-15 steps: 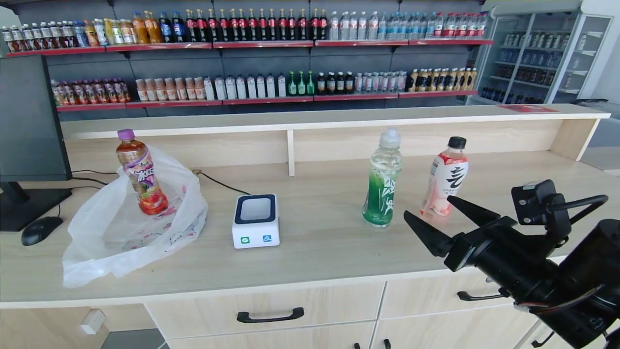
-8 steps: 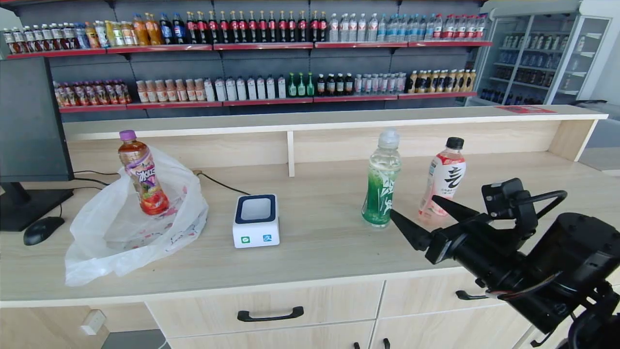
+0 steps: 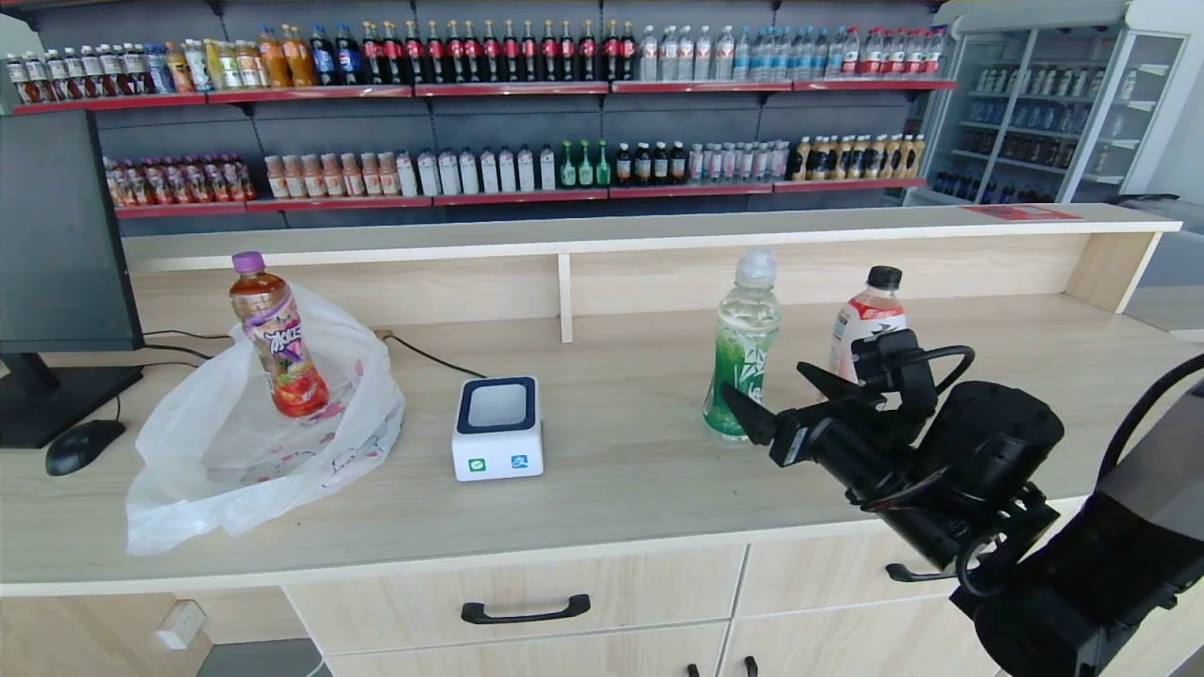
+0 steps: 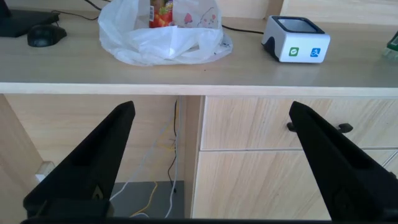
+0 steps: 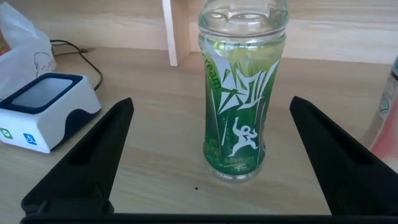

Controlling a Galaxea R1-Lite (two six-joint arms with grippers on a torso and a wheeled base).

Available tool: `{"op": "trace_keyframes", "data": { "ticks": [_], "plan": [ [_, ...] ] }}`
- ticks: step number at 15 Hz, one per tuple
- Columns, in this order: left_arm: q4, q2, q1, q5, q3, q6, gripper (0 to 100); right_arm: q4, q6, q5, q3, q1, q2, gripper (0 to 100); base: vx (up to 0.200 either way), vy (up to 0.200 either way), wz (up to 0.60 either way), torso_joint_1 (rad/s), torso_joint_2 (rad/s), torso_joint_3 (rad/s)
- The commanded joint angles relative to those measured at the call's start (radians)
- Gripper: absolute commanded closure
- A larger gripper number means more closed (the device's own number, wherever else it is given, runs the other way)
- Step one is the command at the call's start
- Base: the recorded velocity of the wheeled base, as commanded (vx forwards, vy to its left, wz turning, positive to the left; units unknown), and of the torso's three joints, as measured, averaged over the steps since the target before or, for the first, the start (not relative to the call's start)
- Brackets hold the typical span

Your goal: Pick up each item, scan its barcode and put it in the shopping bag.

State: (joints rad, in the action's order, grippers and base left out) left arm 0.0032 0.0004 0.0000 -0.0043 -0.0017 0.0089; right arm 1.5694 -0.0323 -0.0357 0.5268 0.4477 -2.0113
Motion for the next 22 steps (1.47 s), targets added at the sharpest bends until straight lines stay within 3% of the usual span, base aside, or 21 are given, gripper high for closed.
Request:
{"op": "trace_keyframes", "data": {
  "ticks": [1,11,22],
  "plan": [
    [0.000,0.000,0.000,0.000,0.000,0.000,0,0.001,0.000,-0.004,0.033,0.002,-0.064,0,0.000,0.000,0.00,0.000,0.00,0.000],
    [-0.003,0.000,0.000,0.000,0.002,0.005,0,0.001,-0.026,-0.164,0.139,0.000,-0.136,0,0.000,0.000,0.00,0.000,0.00,0.000],
    [-0.009,0.000,0.000,0.001,0.002,0.009,0,0.001,-0.023,-0.164,0.303,0.002,-0.230,0,0.000,0.000,0.00,0.000,0.00,0.000]
  ]
}}
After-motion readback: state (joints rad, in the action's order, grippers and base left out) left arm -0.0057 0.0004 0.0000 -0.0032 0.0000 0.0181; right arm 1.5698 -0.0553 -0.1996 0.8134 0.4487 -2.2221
